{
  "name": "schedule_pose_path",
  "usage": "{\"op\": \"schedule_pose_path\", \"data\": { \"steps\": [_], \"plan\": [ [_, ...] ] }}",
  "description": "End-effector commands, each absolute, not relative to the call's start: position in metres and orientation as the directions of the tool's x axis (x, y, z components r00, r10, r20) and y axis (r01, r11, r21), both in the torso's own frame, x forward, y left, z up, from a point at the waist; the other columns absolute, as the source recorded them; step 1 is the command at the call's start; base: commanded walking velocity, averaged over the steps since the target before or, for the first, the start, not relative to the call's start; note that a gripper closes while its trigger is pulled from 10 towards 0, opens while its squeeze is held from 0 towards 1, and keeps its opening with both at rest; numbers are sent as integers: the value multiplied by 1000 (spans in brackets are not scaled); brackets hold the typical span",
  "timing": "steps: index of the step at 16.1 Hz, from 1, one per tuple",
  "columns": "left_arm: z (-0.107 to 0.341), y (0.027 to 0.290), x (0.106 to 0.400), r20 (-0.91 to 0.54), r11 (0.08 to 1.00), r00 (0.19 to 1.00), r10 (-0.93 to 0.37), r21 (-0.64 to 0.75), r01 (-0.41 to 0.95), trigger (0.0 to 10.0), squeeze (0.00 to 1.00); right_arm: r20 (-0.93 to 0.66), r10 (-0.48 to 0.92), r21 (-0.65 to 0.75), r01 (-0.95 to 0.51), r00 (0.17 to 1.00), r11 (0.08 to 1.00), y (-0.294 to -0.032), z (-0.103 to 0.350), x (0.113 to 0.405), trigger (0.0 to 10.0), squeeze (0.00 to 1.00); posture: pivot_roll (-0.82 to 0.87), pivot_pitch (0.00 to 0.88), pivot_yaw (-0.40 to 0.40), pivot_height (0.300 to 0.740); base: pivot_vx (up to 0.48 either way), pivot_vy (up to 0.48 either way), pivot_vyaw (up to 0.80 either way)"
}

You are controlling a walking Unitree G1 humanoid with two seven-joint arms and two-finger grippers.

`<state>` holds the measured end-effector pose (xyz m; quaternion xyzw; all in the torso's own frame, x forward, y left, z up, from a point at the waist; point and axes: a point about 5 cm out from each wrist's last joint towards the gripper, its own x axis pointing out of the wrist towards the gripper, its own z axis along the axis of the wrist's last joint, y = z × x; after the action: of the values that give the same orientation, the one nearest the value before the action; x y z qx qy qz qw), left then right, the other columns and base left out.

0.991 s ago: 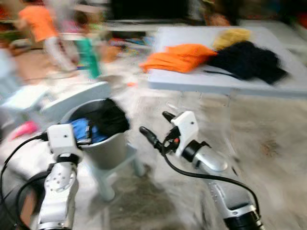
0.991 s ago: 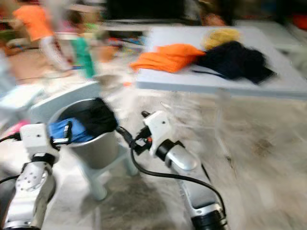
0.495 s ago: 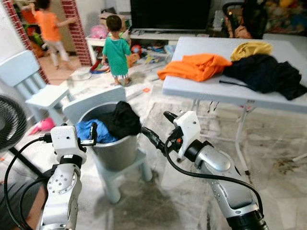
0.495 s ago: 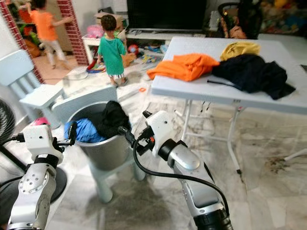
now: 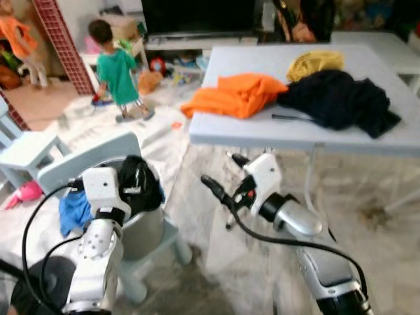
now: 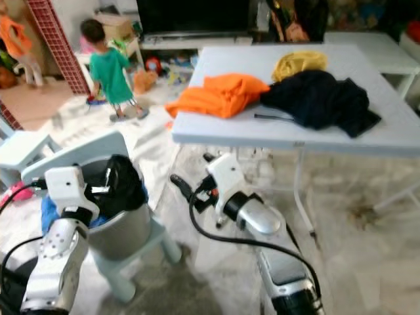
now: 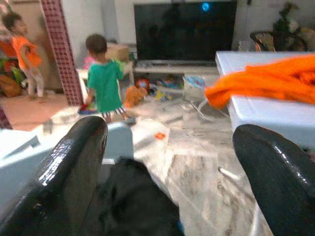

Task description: Hang hanger

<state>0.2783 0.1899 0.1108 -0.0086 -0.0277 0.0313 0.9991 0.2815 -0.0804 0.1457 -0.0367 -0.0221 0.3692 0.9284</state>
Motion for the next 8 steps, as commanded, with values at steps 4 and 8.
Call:
{"op": "schedule_pose_path", "data": {
  "steps": [4, 8],
  "plan": [
    [111, 202, 279, 45, 994, 993, 107, -17, -107, 10000, 0, 49, 721, -105, -714, 691, 692, -68, 154, 280, 10000, 0, -35, 0, 28, 740, 346, 330, 400],
    [110, 199, 279, 40, 995, 994, 102, -24, -102, 10000, 0, 45, 717, -105, -711, 695, 696, -69, 153, 280, 10000, 0, -39, 0, 27, 740, 300, 374, 194]
  ]
}}
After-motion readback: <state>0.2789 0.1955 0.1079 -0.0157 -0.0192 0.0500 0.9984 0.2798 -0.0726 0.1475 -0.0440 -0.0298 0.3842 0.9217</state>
